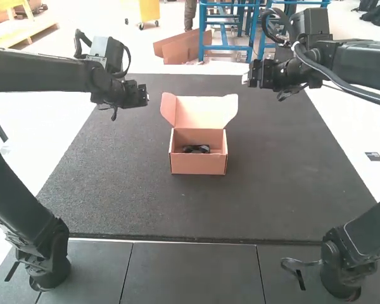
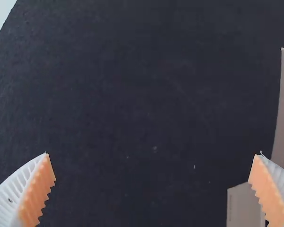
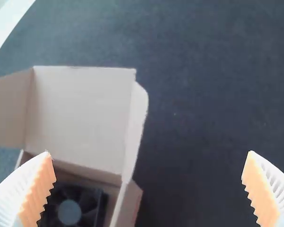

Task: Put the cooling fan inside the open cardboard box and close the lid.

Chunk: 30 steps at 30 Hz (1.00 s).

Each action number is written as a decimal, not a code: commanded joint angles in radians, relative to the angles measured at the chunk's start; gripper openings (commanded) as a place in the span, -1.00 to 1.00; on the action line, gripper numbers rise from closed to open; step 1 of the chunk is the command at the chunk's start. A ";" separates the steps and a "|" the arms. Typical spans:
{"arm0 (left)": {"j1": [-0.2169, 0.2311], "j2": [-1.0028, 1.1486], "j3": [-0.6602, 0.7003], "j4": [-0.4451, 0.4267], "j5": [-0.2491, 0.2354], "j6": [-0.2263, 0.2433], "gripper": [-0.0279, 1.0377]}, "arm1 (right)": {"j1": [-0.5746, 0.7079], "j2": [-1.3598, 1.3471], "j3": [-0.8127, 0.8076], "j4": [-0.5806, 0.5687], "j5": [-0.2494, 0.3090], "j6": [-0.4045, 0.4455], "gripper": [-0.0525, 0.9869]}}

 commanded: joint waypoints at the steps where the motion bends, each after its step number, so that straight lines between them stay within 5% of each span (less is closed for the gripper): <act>1: 0.007 0.031 0.063 0.018 -0.021 -0.003 0.87 | -0.010 0.002 0.006 0.015 -0.020 0.013 0.85; 22: 0.007 0.251 0.246 0.021 -0.023 0.017 0.87 | 0.000 0.261 0.207 -0.045 -0.201 0.103 0.85; 30: -0.008 0.292 0.267 -0.037 0.138 0.012 0.87 | -0.007 0.341 0.288 -0.163 -0.294 0.109 0.85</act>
